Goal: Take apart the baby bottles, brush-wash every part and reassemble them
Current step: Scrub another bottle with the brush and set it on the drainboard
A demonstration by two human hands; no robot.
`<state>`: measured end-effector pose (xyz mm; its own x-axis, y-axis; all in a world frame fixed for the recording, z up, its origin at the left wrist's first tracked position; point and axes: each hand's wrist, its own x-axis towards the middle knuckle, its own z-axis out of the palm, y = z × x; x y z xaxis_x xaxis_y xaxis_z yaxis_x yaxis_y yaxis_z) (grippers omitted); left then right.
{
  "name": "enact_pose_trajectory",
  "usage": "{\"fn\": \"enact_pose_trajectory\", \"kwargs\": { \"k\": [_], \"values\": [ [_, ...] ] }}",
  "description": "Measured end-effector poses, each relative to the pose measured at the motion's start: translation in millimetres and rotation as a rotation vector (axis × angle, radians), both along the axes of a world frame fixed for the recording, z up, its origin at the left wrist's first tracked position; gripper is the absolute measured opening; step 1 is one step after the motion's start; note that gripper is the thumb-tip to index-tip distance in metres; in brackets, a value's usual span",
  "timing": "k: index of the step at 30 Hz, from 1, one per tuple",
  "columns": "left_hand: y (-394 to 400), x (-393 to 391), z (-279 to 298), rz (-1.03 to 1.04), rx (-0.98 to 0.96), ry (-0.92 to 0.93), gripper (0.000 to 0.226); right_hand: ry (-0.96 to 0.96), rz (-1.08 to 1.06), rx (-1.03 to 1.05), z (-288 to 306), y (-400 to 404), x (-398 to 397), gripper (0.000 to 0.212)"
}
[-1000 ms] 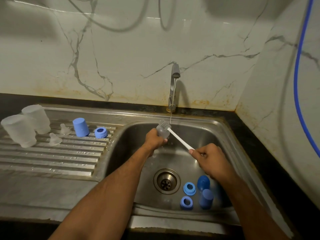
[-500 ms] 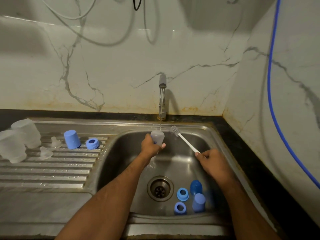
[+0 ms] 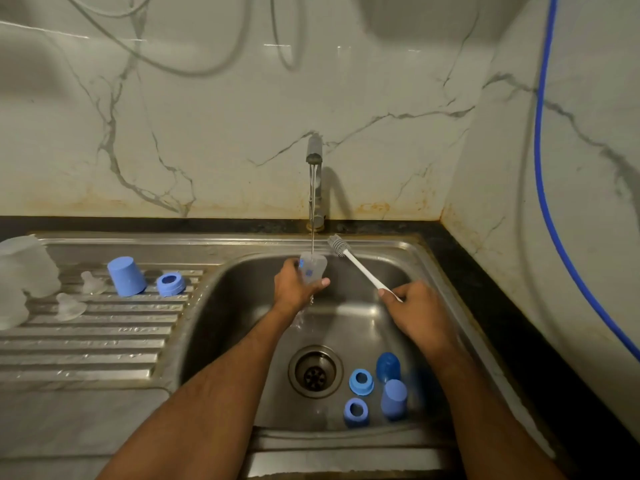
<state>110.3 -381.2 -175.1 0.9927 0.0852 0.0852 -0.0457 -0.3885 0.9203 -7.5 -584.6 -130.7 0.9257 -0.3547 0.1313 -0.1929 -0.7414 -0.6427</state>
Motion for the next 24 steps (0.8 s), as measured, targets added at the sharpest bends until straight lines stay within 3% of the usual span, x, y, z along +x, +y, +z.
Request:
{"fn": "enact_pose_trajectory", "kwargs": {
  "k": [10,14,18,21,24],
  "values": [
    [4.3,-6.4,-2.6,0.020,-0.203,-0.001,0.044,-0.039,0.010,0.003,-8.0,1.9,0.1,0.046],
    [11.6,-5.6,-2.1,0.032,-0.369,0.095,0.044,-0.046,0.018,-0.011,-7.1,4.1,0.6,0.046],
    [18.5,-6.5,3.3,-0.009,-0.604,0.229,0.061,-0.037,0.016,-0.012,-5.4,6.5,1.2,0.043],
    [24.7,-8.1,8.6,-0.047,-0.834,0.345,0.055,-0.033,0.020,-0.027,-2.9,8.0,0.0,0.042],
    [27.9,-9.3,9.9,-0.093,-0.874,0.372,0.045,-0.038,0.015,-0.031,-3.1,6.6,0.3,0.045]
  ]
}}
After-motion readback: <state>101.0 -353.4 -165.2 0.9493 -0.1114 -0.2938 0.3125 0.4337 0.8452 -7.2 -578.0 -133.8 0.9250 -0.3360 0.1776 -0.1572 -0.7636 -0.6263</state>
